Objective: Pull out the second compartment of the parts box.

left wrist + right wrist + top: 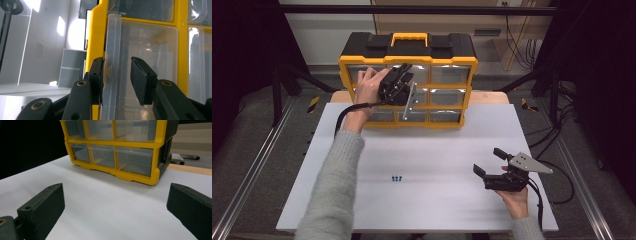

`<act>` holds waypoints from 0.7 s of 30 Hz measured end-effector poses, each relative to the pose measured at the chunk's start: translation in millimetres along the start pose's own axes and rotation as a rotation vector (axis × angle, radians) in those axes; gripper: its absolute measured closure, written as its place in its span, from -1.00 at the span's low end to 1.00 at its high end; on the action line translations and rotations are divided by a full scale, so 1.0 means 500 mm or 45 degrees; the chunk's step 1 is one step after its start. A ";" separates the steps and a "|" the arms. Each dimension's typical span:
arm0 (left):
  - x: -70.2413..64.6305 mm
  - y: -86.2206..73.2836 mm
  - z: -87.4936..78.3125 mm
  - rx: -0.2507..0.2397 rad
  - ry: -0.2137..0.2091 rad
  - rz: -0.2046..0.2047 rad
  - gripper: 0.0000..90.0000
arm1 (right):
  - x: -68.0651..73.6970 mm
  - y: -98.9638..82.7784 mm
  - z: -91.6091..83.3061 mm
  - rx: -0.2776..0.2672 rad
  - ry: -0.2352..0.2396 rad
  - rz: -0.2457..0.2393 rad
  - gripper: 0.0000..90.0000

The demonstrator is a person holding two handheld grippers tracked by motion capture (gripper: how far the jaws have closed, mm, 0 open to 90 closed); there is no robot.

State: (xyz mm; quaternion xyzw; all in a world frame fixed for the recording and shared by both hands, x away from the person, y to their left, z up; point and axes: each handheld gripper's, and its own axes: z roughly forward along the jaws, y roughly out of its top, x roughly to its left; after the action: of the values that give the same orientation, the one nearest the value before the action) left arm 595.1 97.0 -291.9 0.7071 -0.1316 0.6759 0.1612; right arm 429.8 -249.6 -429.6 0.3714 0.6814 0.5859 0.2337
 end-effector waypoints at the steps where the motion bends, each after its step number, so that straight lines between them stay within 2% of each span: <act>1: 0.000 0.001 0.000 0.004 0.008 0.007 0.42 | 0.000 0.000 0.000 -0.001 0.001 -0.002 -0.95; 5: -0.005 0.002 0.000 0.006 0.027 0.025 0.50 | 0.000 -0.001 0.002 -0.009 0.003 -0.006 -0.95; 7: -0.007 0.003 -0.001 0.010 0.052 0.070 0.54 | 0.000 0.000 0.001 -0.009 0.004 0.000 -0.95; 12: -0.008 0.002 -0.002 0.008 0.074 0.081 0.69 | 0.000 0.000 0.001 -0.010 0.003 0.002 -0.95; 15: -0.009 0.001 -0.002 0.005 0.090 0.118 0.70 | -0.004 -0.001 0.000 -0.002 0.004 -0.029 -0.95; 16: -0.012 0.000 -0.002 0.002 0.091 0.110 0.70 | -0.004 -0.001 0.000 -0.002 0.004 -0.029 -0.95; 18: -0.012 0.000 -0.002 0.001 0.097 0.127 0.72 | -0.001 0.000 0.000 -0.002 0.004 -0.009 -0.95; 21: -0.013 0.000 -0.002 0.001 0.102 0.133 0.72 | -0.002 -0.001 0.000 -0.005 0.002 -0.016 -0.95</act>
State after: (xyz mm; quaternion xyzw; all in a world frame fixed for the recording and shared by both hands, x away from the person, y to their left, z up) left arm 593.7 97.2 -298.3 0.6717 -0.1615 0.7112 0.1306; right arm 430.3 -250.4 -430.0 0.3661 0.6828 0.5859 0.2377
